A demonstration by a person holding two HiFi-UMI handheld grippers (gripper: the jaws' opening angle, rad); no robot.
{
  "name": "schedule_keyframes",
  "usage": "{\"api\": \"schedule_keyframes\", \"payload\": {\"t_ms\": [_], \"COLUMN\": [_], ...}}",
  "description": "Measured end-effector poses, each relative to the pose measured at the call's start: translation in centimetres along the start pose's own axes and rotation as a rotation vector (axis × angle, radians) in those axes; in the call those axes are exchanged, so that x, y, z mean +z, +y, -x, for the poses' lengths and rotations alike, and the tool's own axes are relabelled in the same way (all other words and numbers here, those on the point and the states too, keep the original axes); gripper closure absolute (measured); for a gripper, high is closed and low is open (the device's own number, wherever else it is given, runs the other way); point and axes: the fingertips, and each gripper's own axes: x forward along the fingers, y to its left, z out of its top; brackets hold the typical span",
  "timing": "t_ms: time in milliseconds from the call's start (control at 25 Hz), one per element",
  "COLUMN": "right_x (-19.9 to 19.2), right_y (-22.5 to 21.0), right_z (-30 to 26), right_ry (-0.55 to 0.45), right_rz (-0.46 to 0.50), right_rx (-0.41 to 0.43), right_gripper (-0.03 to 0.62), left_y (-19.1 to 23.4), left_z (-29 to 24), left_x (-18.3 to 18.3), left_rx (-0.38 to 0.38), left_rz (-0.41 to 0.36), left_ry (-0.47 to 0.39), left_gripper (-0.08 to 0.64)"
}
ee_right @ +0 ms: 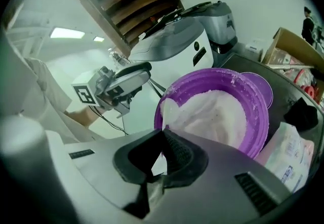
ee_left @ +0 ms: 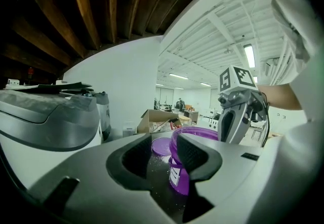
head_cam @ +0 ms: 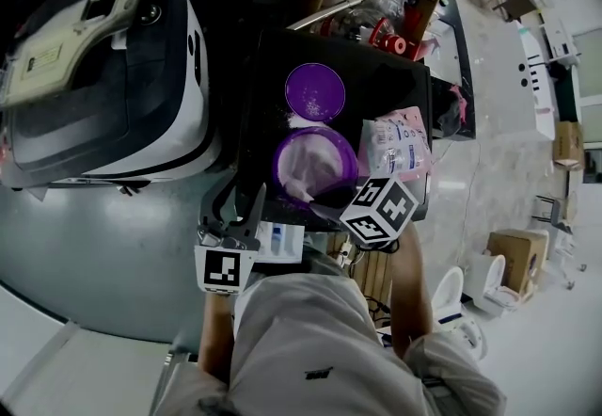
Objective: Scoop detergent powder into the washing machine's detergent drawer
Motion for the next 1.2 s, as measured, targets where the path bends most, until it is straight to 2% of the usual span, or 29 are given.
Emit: {"api": "schedule_keyframes", "payload": {"t_ms": [200, 360, 680, 1000, 1200], "right_x": [-0.3, -0.6, 0.0, 0.3, 0.1], "right_y": [0.1, 0.2, 0.5, 0.7, 1.1], "right_z": [0.5, 0.3, 0.9, 1.0, 1.7], "right_ry": [-0.109, -0.178, -0.308, -0.435, -0.491], "right_rz": [-0.089, -0.121, -0.220, -0.344, -0.378], "right_rx": [0.024, 0.039, -0.017, -0.011, 0.004], "right_gripper": [0.586, 0.586, 0.586, 0.586, 0.586], "left_y": [-0.7, -1.3, -2.8, -4.0, -4.4], "left_z": [-0.3, -0.5, -1.0, -0.9, -0.6], "left_x": [0.0, 0.1, 0.5, 0.3, 0.1], "left_rx": [-0.033, -0.062, -0.139, -0.215, -0.222], "left_rz": [-0.028, -0.037, -0.077, -0.104, -0.112], "left_ry": [0.012, 0.012, 0.012, 0.015, 0.016], "left_gripper": [0.392, 0.391, 0.391, 0.392, 0.393]}}
